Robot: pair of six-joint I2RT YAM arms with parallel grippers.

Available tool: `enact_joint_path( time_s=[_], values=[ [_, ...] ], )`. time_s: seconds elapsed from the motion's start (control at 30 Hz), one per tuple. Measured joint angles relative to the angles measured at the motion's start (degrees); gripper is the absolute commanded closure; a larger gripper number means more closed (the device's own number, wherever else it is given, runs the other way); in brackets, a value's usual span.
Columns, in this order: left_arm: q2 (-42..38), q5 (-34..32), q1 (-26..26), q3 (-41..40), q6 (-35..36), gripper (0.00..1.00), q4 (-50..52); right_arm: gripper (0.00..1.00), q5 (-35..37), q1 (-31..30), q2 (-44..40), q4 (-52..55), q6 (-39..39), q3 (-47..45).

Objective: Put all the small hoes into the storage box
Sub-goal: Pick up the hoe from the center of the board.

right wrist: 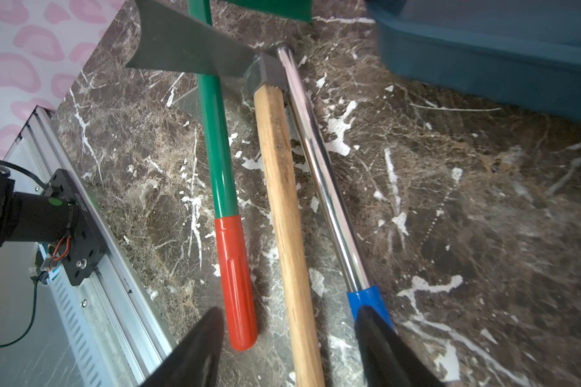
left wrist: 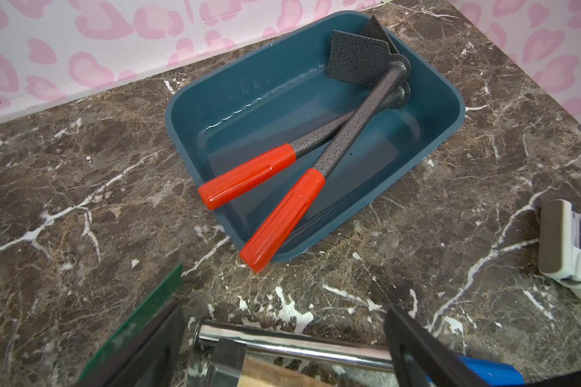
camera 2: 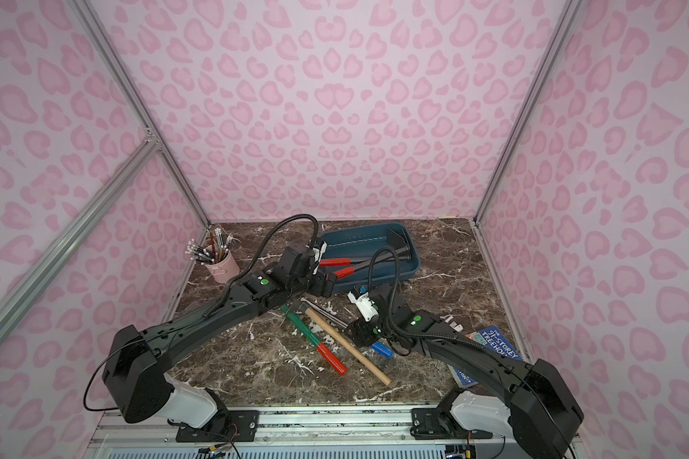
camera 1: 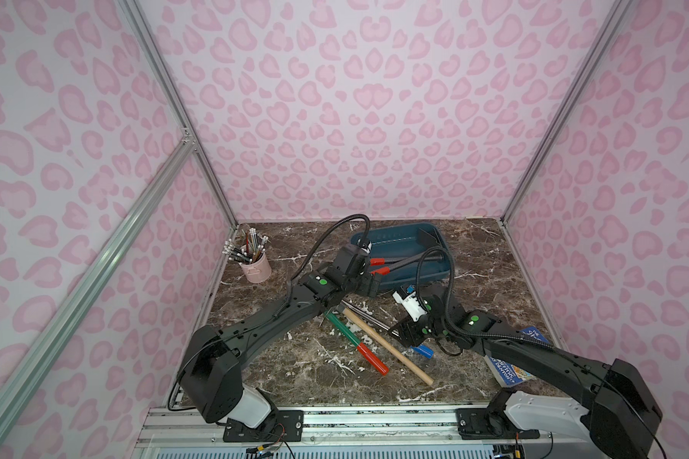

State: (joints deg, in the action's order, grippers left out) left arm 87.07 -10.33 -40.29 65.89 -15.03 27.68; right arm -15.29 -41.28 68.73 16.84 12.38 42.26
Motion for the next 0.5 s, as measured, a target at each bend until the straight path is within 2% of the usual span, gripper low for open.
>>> enact_joint_path(
  time_s=[0.5],
  values=[
    [-6.86,3.02,2.01,-3.78,-3.39,0.04,-0.04,0.42,6.58,-6.84,10.58,1.29,-1.31,3.10]
  ],
)
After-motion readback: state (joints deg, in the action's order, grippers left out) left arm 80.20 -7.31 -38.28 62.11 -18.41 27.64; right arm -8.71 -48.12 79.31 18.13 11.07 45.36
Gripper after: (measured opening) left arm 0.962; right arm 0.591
